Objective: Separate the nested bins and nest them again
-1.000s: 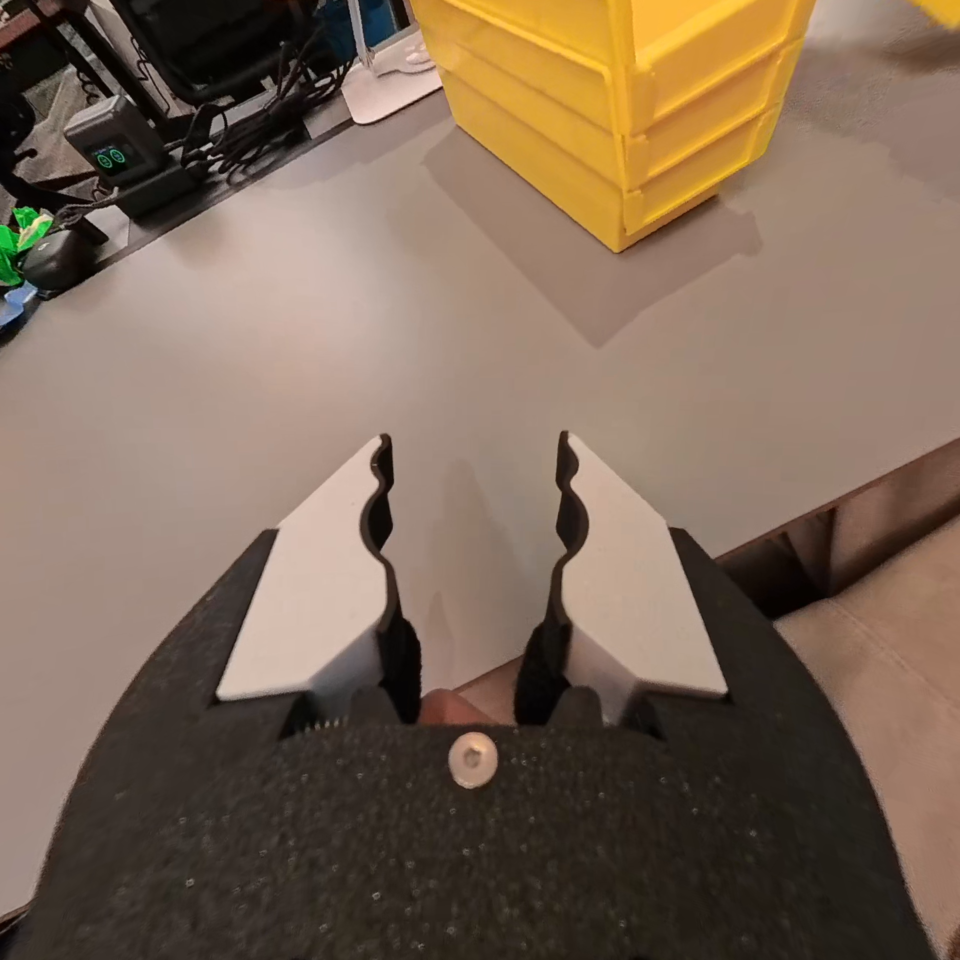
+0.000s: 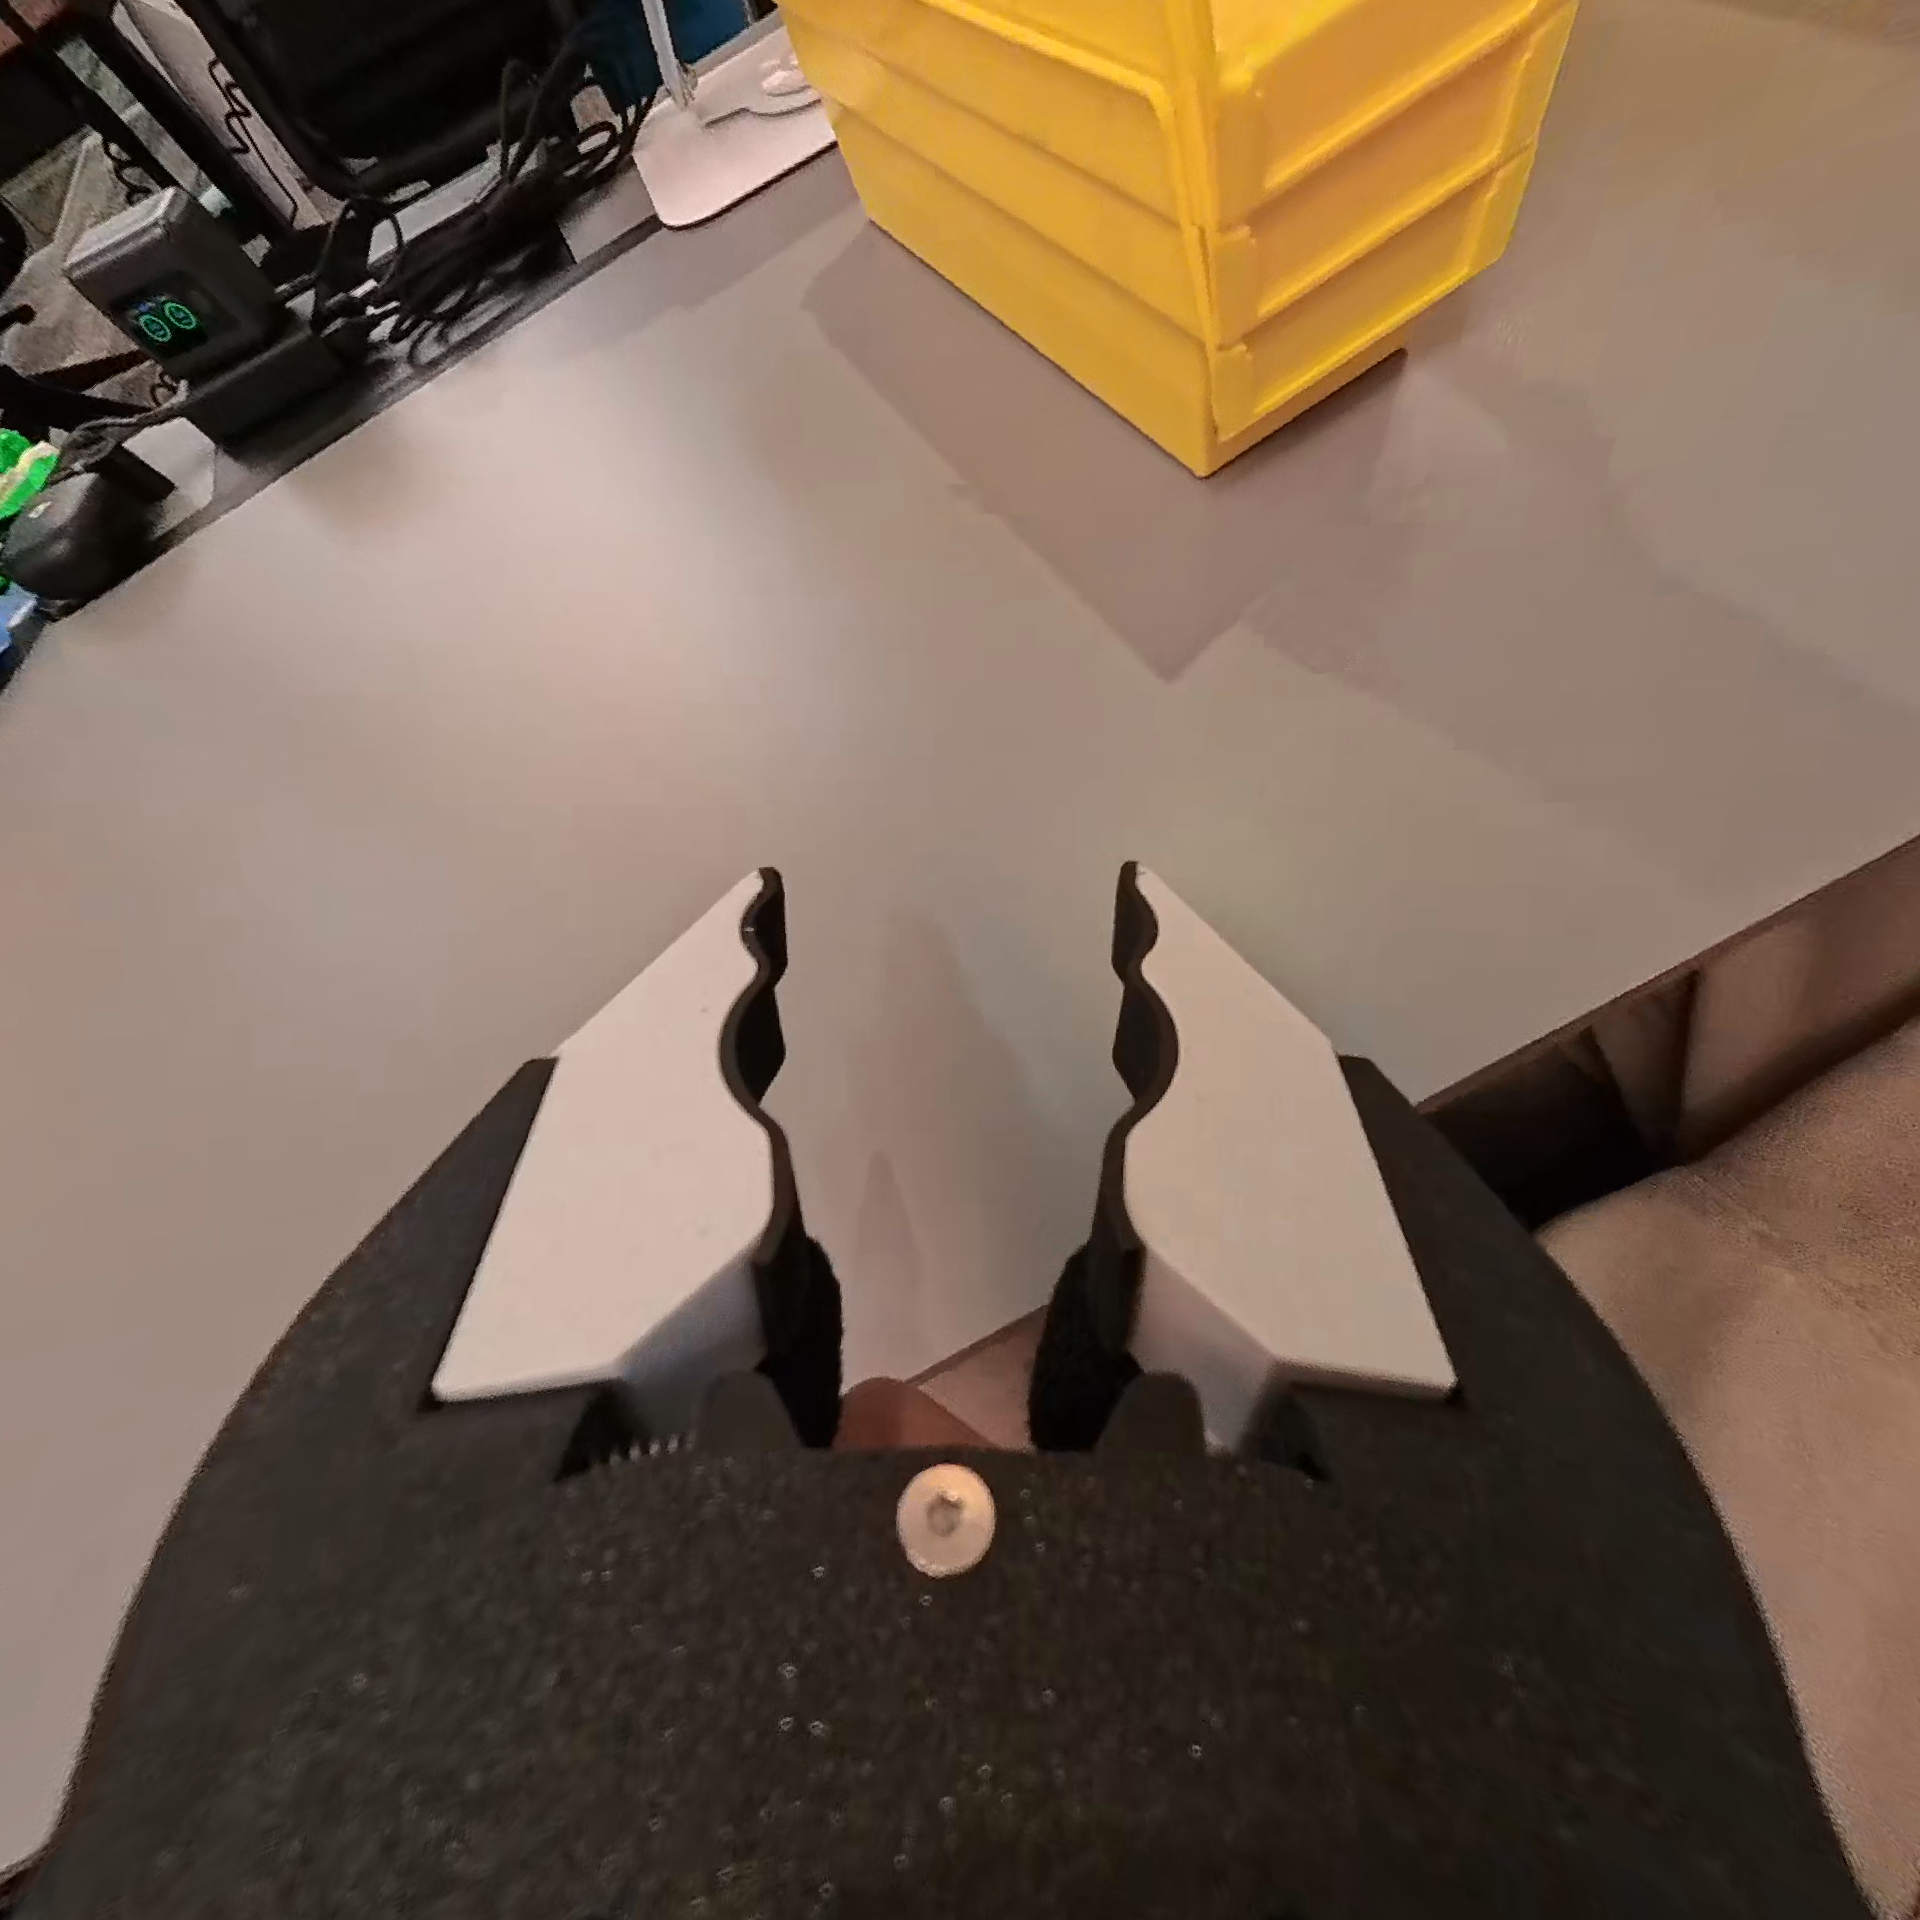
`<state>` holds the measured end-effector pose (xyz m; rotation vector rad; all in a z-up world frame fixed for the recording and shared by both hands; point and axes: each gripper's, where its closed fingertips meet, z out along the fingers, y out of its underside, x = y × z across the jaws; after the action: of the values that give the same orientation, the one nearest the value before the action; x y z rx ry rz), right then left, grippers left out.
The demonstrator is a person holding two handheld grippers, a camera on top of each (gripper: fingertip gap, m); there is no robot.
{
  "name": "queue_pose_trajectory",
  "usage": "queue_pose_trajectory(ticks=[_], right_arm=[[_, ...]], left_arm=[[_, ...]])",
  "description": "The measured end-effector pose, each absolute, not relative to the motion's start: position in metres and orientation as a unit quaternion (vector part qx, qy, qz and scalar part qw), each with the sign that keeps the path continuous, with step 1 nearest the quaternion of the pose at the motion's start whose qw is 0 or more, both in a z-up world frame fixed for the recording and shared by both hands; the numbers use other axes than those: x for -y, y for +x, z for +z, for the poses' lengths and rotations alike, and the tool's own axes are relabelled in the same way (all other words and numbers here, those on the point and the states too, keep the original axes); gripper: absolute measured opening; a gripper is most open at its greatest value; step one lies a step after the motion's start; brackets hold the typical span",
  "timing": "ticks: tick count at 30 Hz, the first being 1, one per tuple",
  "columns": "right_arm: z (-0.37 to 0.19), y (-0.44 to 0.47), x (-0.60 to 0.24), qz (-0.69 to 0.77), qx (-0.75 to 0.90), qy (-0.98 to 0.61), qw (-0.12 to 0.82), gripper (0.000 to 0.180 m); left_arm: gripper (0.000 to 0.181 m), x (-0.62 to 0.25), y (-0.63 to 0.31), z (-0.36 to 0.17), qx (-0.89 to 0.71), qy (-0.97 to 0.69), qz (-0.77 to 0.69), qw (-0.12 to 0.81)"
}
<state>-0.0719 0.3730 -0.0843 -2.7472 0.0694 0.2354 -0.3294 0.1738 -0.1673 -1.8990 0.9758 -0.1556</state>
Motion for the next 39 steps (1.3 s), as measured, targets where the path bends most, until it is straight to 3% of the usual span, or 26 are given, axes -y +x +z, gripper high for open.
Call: queue_pose_trajectory(ticks=[7,16,21,39], right_arm=[[-0.109,-0.091,-0.380,0.061,-0.064,-0.986,0.141,0.135],[-0.107,-0.092,-0.371,0.041,-0.091,-0.988,0.115,0.098],[-0.104,-0.102,-0.367,0.047,-0.109,-0.988,0.097,0.087],[-0.070,-0.108,-0.362,0.047,-0.103,-0.990,0.080,0.084]], left_arm=[[0.061,-0.174,-0.346,-0.165,-0.380,-0.787,-0.069,0.482],[0.061,-0.172,-0.336,-0.165,-0.384,-0.787,-0.079,0.476],[0.060,-0.173,-0.331,-0.166,-0.399,-0.780,-0.066,0.478],[0.060,-0.172,-0.332,-0.168,-0.403,-0.780,-0.064,0.475]])
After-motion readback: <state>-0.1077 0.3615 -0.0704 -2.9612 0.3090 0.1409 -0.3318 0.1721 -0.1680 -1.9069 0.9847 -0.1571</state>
